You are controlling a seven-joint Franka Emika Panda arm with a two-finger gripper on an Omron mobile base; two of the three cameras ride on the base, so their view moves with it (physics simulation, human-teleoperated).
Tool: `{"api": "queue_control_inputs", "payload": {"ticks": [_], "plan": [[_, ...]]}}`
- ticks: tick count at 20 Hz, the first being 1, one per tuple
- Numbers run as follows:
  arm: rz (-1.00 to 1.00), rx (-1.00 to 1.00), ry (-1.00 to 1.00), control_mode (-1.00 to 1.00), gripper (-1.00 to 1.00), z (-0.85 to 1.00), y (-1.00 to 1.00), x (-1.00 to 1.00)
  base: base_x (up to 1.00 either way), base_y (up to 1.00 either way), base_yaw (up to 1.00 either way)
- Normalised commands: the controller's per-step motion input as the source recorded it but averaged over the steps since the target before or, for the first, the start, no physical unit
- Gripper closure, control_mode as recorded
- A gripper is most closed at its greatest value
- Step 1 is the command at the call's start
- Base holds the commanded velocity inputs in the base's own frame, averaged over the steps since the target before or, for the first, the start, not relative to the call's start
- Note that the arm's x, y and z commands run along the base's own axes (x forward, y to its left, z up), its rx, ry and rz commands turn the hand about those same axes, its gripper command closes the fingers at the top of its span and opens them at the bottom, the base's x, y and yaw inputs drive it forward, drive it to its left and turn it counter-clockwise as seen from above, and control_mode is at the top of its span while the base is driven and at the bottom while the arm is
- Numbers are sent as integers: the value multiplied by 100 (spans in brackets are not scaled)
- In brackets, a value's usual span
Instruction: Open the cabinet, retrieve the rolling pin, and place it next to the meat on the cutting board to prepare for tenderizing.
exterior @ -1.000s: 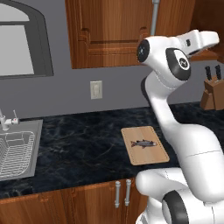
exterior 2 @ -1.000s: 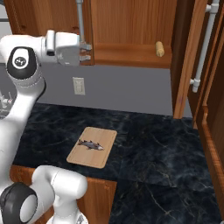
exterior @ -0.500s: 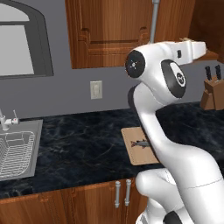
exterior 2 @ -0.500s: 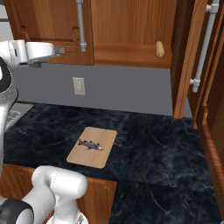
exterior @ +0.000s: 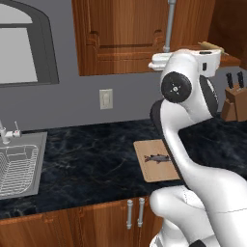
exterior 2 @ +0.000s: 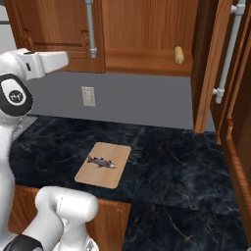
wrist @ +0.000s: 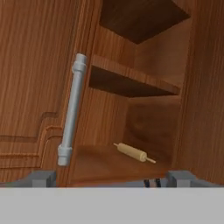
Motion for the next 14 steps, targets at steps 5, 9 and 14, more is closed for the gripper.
{"api": "queue_control_inputs", "payload": {"ticks": [5,9,14], "plan": [[23,0,-20,-100,-100,-18,8,30,0,0,0],[18,2,-11,-100,-100,-19,5,47,0,0,0],[15,5,-4,-100,-100,-1,0,65,0,0,0]]}}
